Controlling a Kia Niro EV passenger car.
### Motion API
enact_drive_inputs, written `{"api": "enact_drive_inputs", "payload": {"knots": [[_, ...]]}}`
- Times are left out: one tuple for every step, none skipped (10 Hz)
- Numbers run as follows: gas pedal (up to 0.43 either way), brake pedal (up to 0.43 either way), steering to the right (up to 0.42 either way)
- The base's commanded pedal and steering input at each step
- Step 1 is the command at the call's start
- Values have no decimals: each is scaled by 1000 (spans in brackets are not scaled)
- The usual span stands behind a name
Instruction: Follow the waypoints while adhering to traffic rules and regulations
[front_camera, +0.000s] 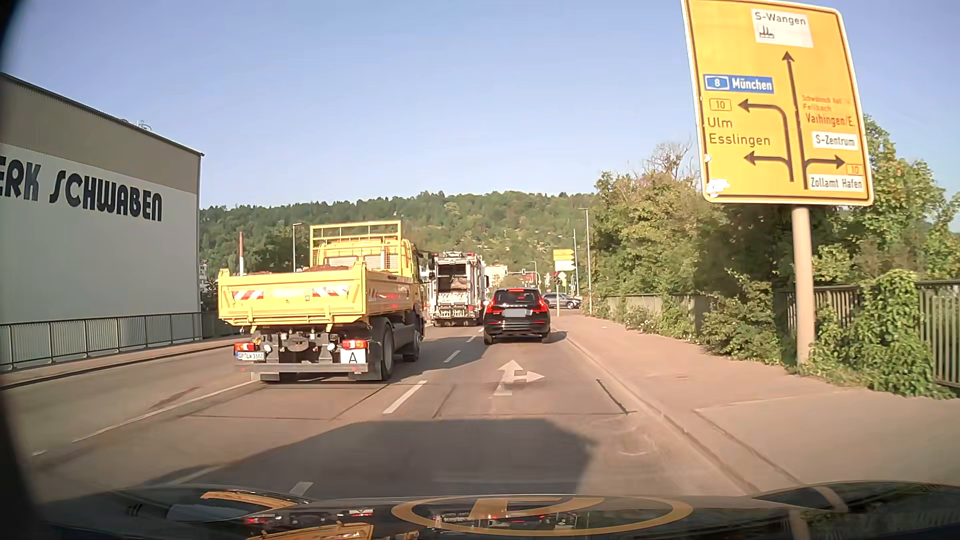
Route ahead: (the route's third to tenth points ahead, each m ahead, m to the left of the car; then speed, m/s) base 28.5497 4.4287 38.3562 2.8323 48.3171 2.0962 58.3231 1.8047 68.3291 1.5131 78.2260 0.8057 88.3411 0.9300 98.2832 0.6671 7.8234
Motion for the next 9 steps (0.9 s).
{"api": "enact_drive_inputs", "payload": {"knots": [[0,213,-1],[0,213,-1],[0,220,-1],[0,220,-1],[0,220,-1],[0,226,-1],[0,232,-1],[0,238,-2],[0,244,-3]]}}
